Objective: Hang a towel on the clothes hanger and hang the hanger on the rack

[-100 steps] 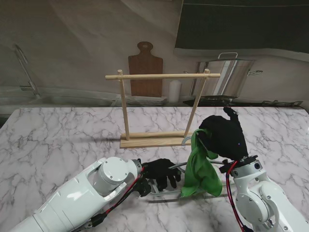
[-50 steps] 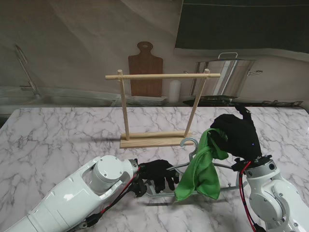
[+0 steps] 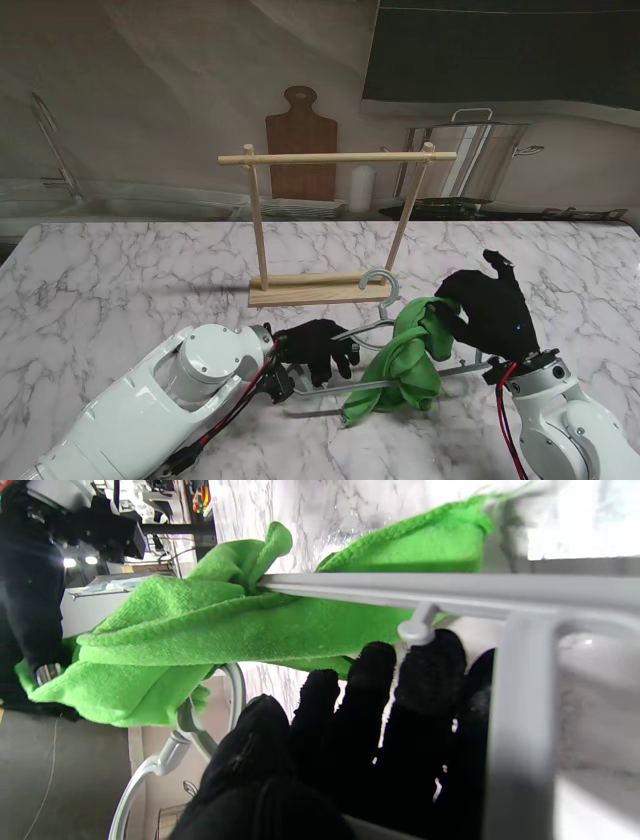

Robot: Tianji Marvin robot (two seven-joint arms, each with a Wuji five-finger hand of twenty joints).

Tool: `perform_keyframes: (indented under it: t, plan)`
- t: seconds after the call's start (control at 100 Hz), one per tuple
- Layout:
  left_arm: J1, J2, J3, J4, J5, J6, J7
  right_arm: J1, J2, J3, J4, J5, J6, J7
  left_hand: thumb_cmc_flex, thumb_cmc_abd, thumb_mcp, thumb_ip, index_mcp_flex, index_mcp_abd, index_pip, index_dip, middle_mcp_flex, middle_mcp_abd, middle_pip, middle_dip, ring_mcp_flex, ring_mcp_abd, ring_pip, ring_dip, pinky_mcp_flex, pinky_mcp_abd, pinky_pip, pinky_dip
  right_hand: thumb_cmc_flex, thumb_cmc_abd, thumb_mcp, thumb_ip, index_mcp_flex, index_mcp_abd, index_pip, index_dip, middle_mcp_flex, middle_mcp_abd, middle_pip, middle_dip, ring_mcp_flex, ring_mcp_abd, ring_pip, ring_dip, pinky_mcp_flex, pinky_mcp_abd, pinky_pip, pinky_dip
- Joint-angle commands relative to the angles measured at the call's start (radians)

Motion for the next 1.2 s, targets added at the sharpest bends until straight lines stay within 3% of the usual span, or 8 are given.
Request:
perform_keyframes:
  t: [0.0, 0.25, 0.56, 0.82, 1.19]
  plan:
    - [0.000, 0.000, -0.008, -0.007, 0.002, 0.002, -0.005, -0.017, 0.003, 0.006, 0.007, -0.016, 0.023, -0.022, 0.052, 0.085, -0.018, -0.008, 0.033, -0.002, -0.012, 0.011, 0.031, 0.014, 0.003, 0.001, 0.022, 0.041, 0.020, 0.000, 0.016, 0.018, 0.330, -0.007, 0.011, 0.045, 0.067, -0.014, 0.013, -0.095, 0.054, 0.011, -0.006, -0.017, -0.007, 0.014, 0.024, -0.011, -0.022, -0.005, -0.013, -0.002, -0.020, -0.018]
    - [0.025, 0.002, -0.066, -0.050, 0.015, 0.005, 0.014, -0.029, 0.013, 0.027, 0.007, -0.091, 0.099, -0.059, 0.052, 0.082, -0.018, -0.008, 0.037, -0.001, -0.014, 0.010, 0.032, 0.015, 0.003, 0.001, 0.025, 0.040, 0.022, 0.000, 0.021, 0.018, 0.331, -0.007, 0.015, 0.042, 0.069, -0.013, 0.019, -0.086, 0.055, 0.009, 0.000, -0.010, -0.002, 0.016, 0.029, -0.006, -0.015, -0.001, -0.010, 0.003, -0.020, -0.019]
    - [0.022, 0.001, -0.076, -0.042, 0.044, 0.020, 0.028, -0.057, 0.003, 0.052, -0.011, -0.091, 0.192, -0.088, 0.054, 0.078, -0.017, -0.007, 0.041, 0.000, -0.016, 0.012, 0.037, 0.016, 0.003, 0.002, 0.028, 0.042, 0.023, 0.000, 0.023, 0.017, 0.333, -0.008, 0.024, 0.033, 0.079, -0.012, 0.030, -0.060, 0.055, 0.008, 0.009, 0.011, 0.002, 0.017, 0.031, 0.012, -0.007, 0.003, -0.016, 0.011, -0.023, -0.021]
    - [0.017, -0.025, -0.052, -0.030, 0.050, 0.030, 0.110, -0.082, 0.006, 0.006, -0.071, -0.083, 0.238, 0.026, 0.054, 0.076, -0.017, -0.007, 0.045, 0.002, -0.019, 0.012, 0.039, 0.020, 0.003, 0.003, 0.031, 0.044, 0.028, 0.001, 0.028, 0.021, 0.338, -0.007, 0.023, 0.016, 0.100, -0.008, 0.050, -0.042, 0.046, 0.002, 0.023, 0.023, -0.004, 0.014, 0.035, 0.025, -0.007, 0.004, -0.016, 0.018, -0.029, -0.020]
    - [-0.014, -0.021, -0.011, -0.034, 0.056, 0.029, 0.086, 0.015, -0.001, -0.126, -0.044, -0.027, 0.361, 0.071, 0.053, 0.076, -0.017, -0.007, 0.044, 0.000, -0.019, 0.013, 0.037, 0.017, 0.002, 0.002, 0.030, 0.041, 0.027, -0.001, 0.029, 0.022, 0.339, -0.010, 0.035, 0.015, 0.108, -0.009, 0.051, -0.012, 0.044, 0.010, 0.018, 0.045, 0.001, 0.024, 0.033, 0.036, 0.005, 0.010, -0.019, 0.022, -0.034, -0.017]
